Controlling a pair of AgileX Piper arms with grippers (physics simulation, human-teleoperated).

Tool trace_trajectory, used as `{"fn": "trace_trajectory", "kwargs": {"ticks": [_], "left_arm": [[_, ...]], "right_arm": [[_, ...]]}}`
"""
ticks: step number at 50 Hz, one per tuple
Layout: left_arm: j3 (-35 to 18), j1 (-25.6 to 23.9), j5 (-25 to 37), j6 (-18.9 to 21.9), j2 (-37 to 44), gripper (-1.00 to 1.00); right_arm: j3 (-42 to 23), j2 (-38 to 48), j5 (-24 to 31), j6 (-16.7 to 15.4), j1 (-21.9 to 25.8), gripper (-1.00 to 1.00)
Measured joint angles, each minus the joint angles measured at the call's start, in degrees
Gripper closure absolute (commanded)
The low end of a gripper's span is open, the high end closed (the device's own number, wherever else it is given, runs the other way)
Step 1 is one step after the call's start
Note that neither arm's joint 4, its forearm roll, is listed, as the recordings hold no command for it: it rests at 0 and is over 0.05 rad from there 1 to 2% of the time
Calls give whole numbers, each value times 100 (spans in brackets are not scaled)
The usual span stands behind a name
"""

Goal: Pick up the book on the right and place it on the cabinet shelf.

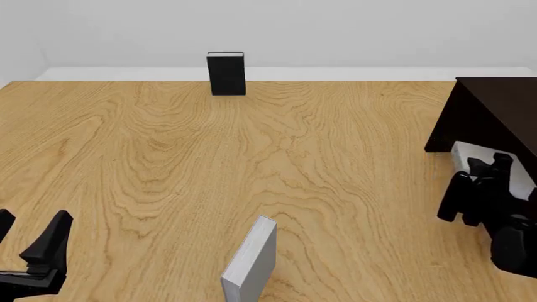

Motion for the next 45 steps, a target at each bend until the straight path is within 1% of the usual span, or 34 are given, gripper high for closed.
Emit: {"fn": "trace_trajectory", "kwargs": {"ticks": [18,31,32,34,45], "left_arm": [[0,1,14,-3,-18,-100],[0,-4,-36,3,32,-100],[0,-4,-39,3,35,-100],[0,-5,-44,3,41,-100],[0,-6,-45,7,42,-100]], "right_arm": [[-35,63,11,63,-64,100],[-86,2,189,174,-91,100],[-89,-5,203,183,-93,-100],[-108,2,241,220,-169,-100],[-133,-55,304,359,-181,-100]]}}
